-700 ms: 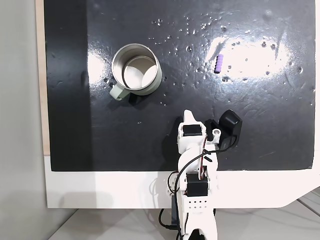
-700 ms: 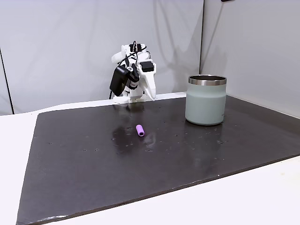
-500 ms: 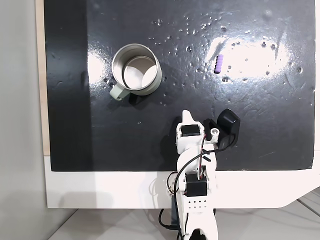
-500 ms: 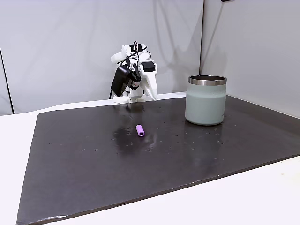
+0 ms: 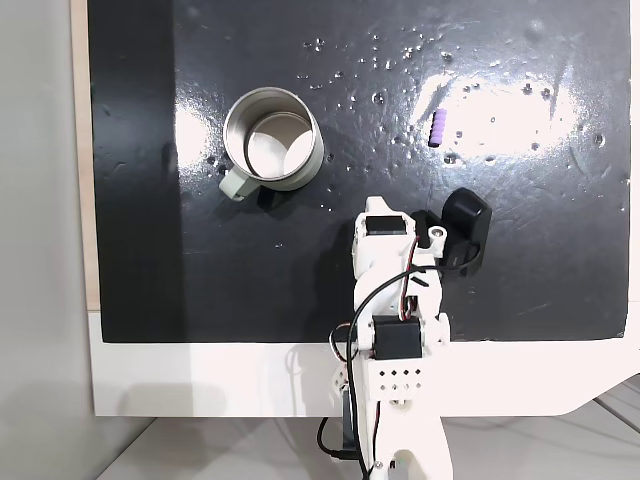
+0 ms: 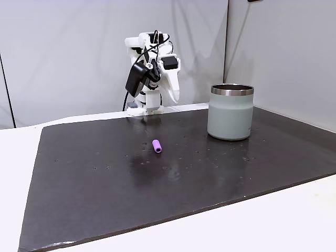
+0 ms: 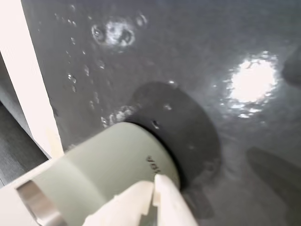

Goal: Grasp a pengrip and put it in the cup.

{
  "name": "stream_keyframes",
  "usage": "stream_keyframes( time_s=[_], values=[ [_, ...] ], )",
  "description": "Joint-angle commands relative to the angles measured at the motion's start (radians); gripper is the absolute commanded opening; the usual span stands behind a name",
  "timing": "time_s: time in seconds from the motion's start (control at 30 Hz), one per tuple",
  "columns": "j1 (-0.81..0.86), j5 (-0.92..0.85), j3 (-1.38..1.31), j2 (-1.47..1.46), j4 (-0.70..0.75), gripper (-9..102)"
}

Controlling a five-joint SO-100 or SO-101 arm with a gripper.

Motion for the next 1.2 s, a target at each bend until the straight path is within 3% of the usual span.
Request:
stream_keyframes(
  time_s=[0.0, 0.6, 0.93, 1.17],
  values=[
    [0.029, 0.018, -0.183, -0.186, -0.031, 0],
    [0.055, 0.218, -0.551, -0.808, -0.063, 0],
    [0.107, 0.21, -0.686, -1.003, -0.078, 0],
    [0.155, 0.089, -0.792, -1.091, -0.063, 0]
  ],
)
